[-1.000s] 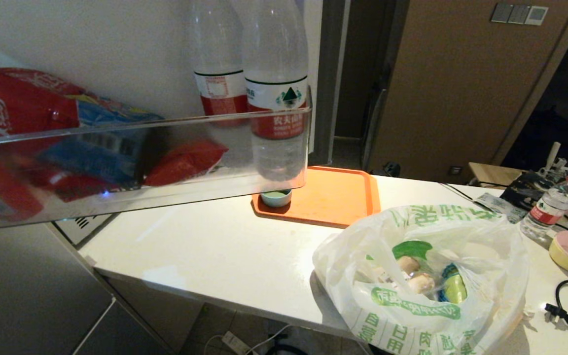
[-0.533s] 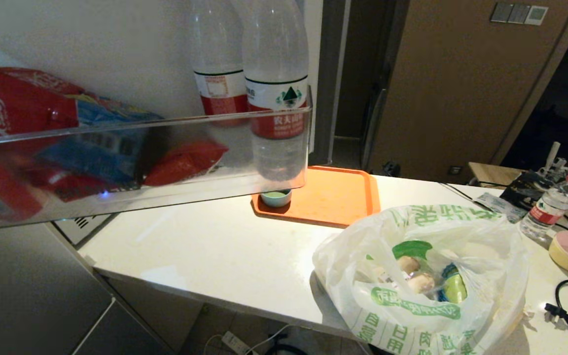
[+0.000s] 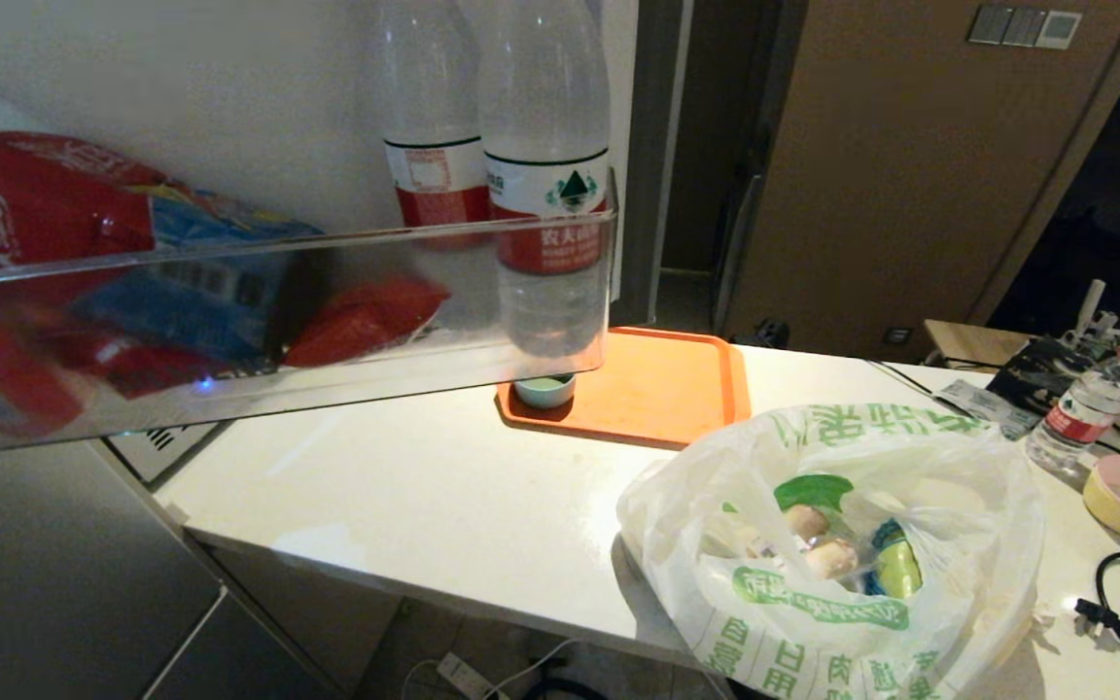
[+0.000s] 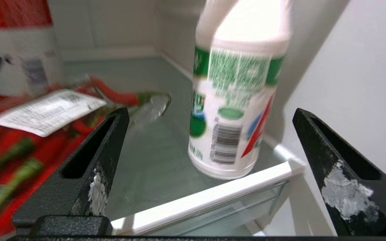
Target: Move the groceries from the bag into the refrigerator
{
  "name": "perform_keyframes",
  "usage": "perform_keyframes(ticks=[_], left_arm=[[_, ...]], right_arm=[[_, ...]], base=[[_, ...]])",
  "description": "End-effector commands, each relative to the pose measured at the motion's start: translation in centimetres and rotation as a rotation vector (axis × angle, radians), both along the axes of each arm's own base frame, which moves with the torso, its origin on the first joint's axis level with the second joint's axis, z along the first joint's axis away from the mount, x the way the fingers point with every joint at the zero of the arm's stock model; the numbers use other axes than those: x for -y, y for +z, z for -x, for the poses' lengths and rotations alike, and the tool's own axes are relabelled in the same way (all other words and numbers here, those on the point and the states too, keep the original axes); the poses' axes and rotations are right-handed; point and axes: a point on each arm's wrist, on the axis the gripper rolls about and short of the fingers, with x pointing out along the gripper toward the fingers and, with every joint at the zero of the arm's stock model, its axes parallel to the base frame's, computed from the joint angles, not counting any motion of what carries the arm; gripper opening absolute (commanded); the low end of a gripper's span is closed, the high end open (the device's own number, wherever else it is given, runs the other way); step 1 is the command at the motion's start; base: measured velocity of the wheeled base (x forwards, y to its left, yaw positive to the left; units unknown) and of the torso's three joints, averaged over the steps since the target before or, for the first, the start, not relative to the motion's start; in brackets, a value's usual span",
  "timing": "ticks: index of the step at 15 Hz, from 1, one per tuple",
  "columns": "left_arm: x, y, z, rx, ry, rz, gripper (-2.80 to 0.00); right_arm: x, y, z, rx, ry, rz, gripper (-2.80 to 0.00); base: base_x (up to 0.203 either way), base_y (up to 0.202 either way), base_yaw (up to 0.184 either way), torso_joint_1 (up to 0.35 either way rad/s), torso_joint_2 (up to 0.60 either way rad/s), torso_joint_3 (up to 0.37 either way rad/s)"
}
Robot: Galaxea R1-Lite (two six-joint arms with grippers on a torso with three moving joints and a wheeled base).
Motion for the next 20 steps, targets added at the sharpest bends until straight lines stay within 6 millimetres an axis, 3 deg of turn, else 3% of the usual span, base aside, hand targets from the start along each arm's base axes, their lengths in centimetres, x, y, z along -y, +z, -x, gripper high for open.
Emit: perform_keyframes(ticks=[1,10,14,15,20], left_arm=[[1.3,0.8,0.9,0.018,0.001,-0.023,0.0],[4.3,0.9,3.2,0.02,0.016,-0.027,0.0],[6.9,0.6,5.0,0.038,0.018,-0.061,0.0],[7.7,0.3,5.5,0.04,0.018,-0.069,-2.8],[10.5,1.3,7.3,0.082,0.067,-0.132,-2.8]], right_arm=[[0.0,0.0,0.0,-0.001,0.002,0.001,-2.8],[0.0,0.0,0.0,-0.001,0.001,0.001,-2.8],[0.0,0.0,0.0,-0.001,0.001,0.001,-2.8],[0.0,0.0,0.0,-0.001,0.001,0.001,-2.8],[0.0,0.0,0.0,-0.001,0.002,0.001,-2.8]], base=[[0.0,0.0,0.0,0.0,0.0,0.0],[0.0,0.0,0.0,0.0,0.0,0.0],[0.0,0.0,0.0,0.0,0.0,0.0],[0.0,0.0,0.0,0.0,0.0,0.0],[0.0,0.0,0.0,0.0,0.0,0.0]])
